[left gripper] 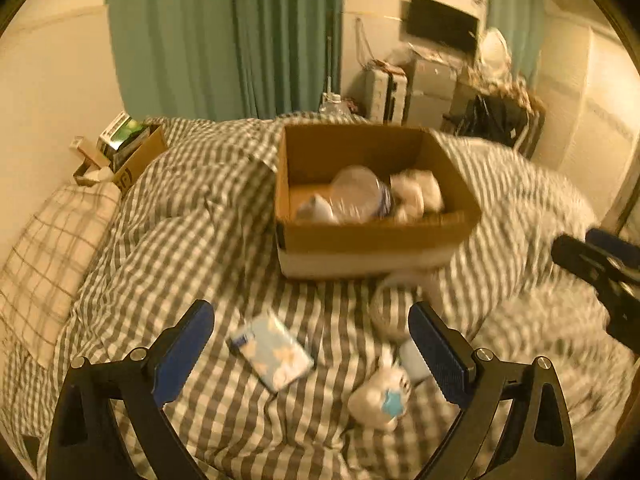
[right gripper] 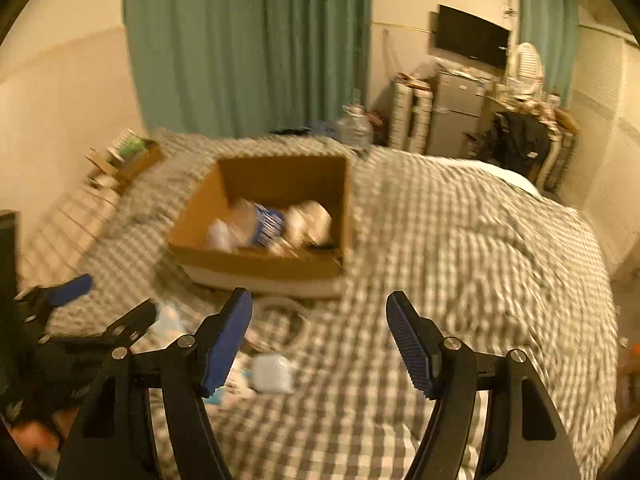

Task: Organize objects
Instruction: 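Grasp the white bunny figurine with the left gripper while the right gripper grasps the earbud case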

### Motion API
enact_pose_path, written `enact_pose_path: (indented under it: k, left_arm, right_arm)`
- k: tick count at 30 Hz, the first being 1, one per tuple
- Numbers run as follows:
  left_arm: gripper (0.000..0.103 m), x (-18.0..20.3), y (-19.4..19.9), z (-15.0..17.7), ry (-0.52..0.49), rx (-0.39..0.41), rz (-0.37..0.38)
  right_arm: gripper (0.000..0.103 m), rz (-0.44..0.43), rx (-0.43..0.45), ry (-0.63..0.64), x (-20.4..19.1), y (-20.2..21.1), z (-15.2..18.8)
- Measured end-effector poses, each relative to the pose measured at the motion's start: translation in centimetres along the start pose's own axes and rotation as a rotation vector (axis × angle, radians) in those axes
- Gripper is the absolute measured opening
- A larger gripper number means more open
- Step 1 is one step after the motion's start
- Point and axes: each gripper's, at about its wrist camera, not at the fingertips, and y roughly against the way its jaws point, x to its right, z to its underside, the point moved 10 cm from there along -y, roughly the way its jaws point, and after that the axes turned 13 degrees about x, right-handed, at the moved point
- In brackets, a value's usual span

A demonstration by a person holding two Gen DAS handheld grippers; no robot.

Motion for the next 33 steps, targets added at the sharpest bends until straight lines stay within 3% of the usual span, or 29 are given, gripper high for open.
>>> enact_pose_path:
  k: [3,9,12,13,14,15,18,22,26,30,33]
  left_arm:
    - [0.100,1.6,-1.1,3.1,-0.058,-0.052,0.028]
    - [0.100,4.1,-3.7,8.5,-0.071,-0.164,0.119]
    - [0.085,5.3,-5.1,11.2,-0.079,-0.239,0.167]
    - [0.074,5.7,-5.1,11.4,-0.070,-0.241,0.193]
    - [0.060,6.3,-5.0,11.4,-0.075,-0.237,0.218]
    - [0.058,6.9,-4.8,11.4,-0.098,-0.230,0.234]
    - [0.058,7.3,-4.2,11.3,-0.139,-0.215,0.221]
    - [0.058,5.8,-3.7,10.0,-0.087,-0.213,0.200]
    - [0.058,3.0,-2.8,6.5,-0.009,-0.183,0.167]
    - [0.058,-0.1,-2.3,3.4,-0.046,-0.106,0.069]
    - [0.058,-1.6,-2.8,3.2,-0.014,-0.112,0.040]
  right_arm:
    - [0.069,0.049,-0.051,0.034,0.4,-2.1,3.4]
    - [0.069,0.034,-0.185,-0.062,1.7,-5.8,7.8]
    - [0.069,0.032,-0.208,-0.080,1.8,-6.2,9.0]
    - [0.069,0.029,-0.210,-0.076,1.6,-6.3,9.1]
    - [0.069,0.027,-0.213,-0.068,1.4,-6.4,9.3]
    - [0.069,0.026,-0.214,-0.053,1.1,-6.3,9.4]
    - [0.069,0.013,-0.209,-0.028,0.5,-6.2,9.3]
    - [0.069,0.003,-0.201,-0.029,0.4,-6.0,9.1]
    - [0.069,-0.015,-0.198,-0.048,0.5,-5.8,8.8]
    - [0.069,-0.077,-0.242,-0.053,-0.8,-6.5,9.4]
    - [0.069,-0.117,-0.285,-0.049,-2.1,-7.2,10.1]
